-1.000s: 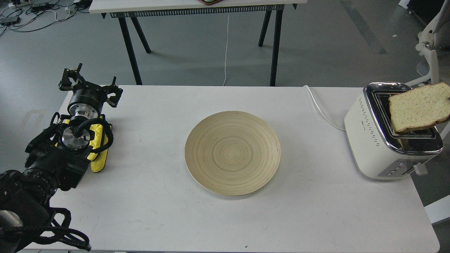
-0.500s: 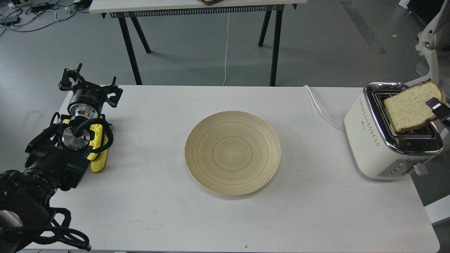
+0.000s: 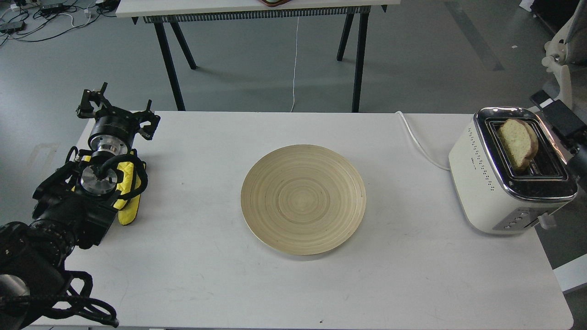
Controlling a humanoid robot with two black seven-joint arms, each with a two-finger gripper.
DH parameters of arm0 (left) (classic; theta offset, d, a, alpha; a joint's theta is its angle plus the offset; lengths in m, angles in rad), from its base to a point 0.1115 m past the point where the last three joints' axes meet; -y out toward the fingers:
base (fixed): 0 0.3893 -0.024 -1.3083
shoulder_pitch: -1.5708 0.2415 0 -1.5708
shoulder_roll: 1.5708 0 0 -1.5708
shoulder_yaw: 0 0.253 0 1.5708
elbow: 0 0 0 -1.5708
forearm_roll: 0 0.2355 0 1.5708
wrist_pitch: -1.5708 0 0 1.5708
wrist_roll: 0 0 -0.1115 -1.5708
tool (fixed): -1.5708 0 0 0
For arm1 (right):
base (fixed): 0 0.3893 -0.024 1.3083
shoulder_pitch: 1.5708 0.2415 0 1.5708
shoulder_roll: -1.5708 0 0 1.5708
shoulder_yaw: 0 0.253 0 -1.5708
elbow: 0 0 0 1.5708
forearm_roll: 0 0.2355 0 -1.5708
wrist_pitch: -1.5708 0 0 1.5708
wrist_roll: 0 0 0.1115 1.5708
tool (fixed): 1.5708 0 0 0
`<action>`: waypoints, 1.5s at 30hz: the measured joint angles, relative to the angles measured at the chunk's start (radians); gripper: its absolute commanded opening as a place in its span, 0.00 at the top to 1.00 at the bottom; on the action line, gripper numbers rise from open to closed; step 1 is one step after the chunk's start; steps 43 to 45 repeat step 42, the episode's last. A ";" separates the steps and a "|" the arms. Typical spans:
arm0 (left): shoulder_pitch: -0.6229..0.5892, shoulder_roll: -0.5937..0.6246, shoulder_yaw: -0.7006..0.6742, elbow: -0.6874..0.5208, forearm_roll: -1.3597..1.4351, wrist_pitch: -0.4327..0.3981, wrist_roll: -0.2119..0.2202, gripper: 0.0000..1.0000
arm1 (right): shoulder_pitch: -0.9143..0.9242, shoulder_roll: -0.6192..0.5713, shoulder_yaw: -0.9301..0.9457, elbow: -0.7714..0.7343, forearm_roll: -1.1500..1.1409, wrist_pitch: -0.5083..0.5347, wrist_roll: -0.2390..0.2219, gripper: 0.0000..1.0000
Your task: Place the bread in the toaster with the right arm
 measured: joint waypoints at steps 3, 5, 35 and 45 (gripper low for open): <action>0.000 0.000 0.000 0.000 0.000 0.000 0.000 0.00 | 0.009 0.128 0.039 0.002 0.004 0.000 0.000 0.03; 0.000 0.000 0.000 0.000 0.000 0.000 0.000 0.00 | 0.011 0.220 0.065 -0.002 0.018 0.000 0.000 0.03; 0.000 0.000 0.000 0.000 0.000 0.000 0.000 0.00 | -0.167 1.022 0.748 -0.631 0.438 0.748 0.000 0.02; 0.000 0.000 0.000 0.000 0.000 0.000 0.000 0.00 | -0.169 1.024 0.753 -0.670 0.455 0.782 0.000 0.02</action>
